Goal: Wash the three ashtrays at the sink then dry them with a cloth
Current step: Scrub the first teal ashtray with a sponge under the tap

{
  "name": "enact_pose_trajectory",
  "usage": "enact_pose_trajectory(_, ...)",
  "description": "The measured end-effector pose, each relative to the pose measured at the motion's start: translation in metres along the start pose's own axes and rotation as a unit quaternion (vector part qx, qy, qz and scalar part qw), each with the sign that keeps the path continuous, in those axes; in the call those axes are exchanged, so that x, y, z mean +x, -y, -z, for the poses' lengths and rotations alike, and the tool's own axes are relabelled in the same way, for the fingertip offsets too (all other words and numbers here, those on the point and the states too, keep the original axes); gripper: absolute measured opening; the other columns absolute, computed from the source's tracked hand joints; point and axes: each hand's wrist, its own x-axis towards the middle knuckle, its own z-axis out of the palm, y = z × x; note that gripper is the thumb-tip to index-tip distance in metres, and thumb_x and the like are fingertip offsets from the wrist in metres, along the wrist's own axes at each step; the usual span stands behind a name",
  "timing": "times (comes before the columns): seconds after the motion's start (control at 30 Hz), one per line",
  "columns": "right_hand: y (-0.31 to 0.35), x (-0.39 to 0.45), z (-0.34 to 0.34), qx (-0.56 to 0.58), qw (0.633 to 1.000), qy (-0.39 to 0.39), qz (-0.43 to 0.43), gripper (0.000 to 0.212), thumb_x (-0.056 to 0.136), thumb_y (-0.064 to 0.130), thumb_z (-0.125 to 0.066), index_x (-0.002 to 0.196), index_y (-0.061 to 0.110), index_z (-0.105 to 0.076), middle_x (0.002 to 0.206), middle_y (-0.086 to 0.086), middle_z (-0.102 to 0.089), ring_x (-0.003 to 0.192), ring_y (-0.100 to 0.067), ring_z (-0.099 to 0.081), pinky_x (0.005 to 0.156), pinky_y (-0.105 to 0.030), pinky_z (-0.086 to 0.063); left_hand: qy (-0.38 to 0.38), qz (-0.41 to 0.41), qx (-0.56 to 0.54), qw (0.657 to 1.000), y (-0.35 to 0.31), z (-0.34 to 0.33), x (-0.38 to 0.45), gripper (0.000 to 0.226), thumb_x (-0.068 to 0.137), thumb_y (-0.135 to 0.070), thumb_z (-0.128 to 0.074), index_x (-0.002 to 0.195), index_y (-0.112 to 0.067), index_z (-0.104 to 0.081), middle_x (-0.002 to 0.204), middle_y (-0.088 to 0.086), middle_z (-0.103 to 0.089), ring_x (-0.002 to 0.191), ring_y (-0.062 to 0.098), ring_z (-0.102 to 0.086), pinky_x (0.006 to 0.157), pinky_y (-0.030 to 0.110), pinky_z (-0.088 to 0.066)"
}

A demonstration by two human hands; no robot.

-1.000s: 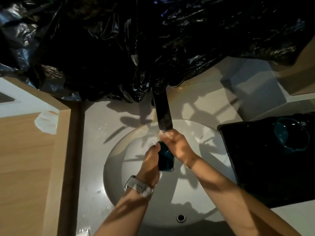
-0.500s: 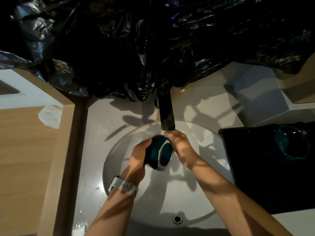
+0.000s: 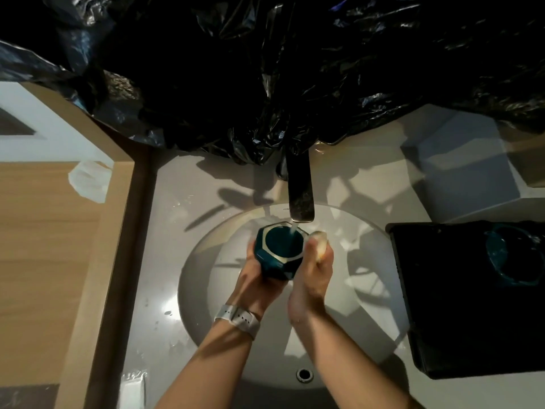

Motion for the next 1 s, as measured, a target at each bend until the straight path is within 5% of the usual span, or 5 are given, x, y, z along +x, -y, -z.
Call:
enact_pose_trajectory(0.27,0.012,0.038,0.005,-0.278,0.914,0.232,0.183,0.020,0.091,0.021,-0.061,0.111,0.021,-0.064,0.116,-0.007,-0.062,0.104,-0.019,-0.061,0.094,-0.031,-0.050,-0.020,-0.084,0.056,0.995,-0.002,-0.005,0.003,0.057,0.105,-0.049,-0.029,0.124,-0.007,-0.061,0.104,0.020,-0.070,0.088,0.032,-0.065,0.072,0.040,-0.051)
enact_pose_trajectory(0.43,0.009,0.028,0.038,-0.392,0.856,0.255,0.219,0.043,0.093,0.037,-0.048,0.127,0.015,-0.061,0.134,0.001,-0.058,0.128,-0.010,-0.047,0.117,-0.022,-0.017,0.035,-0.105,0.055,0.992,-0.002,0.013,0.002,0.063,0.104,-0.050,-0.026,0.137,-0.004,-0.053,0.132,0.022,-0.062,0.124,0.035,-0.058,0.103,0.047,-0.047)
enact_pose_trajectory(0.57,0.008,0.032,0.025,-0.355,0.898,0.205,0.158,0.047,0.091,0.039,-0.047,0.126,0.009,-0.061,0.133,-0.010,-0.059,0.127,-0.023,-0.051,0.112,-0.044,-0.034,0.047,-0.088,0.098,0.990,0.010,0.014,-0.004,0.060,0.105,-0.051,-0.025,0.137,-0.010,-0.054,0.128,0.018,-0.065,0.121,0.031,-0.061,0.100,0.045,-0.049)
enact_pose_trajectory(0.8,0.005,0.001,0.046,-0.201,0.928,0.305,0.077,0.029,0.094,0.023,-0.059,0.120,0.035,-0.058,0.125,0.013,-0.061,0.119,0.001,-0.055,0.099,-0.012,-0.041,0.011,-0.114,0.129,0.985,-0.004,0.021,-0.009,0.058,0.104,-0.049,-0.032,0.136,-0.007,-0.054,0.123,0.017,-0.069,0.110,0.029,-0.068,0.076,0.034,-0.059)
enact_pose_trajectory(1.0,0.003,0.021,0.027,-0.257,0.942,0.177,0.123,0.035,0.096,0.041,-0.051,0.115,0.015,-0.064,0.114,0.002,-0.067,0.108,-0.012,-0.062,0.097,-0.031,-0.048,0.036,-0.102,0.156,0.982,0.016,0.003,-0.017,0.052,0.104,-0.048,-0.030,0.125,-0.013,-0.062,0.117,0.014,-0.071,0.099,0.025,-0.069,0.063,0.032,-0.058)
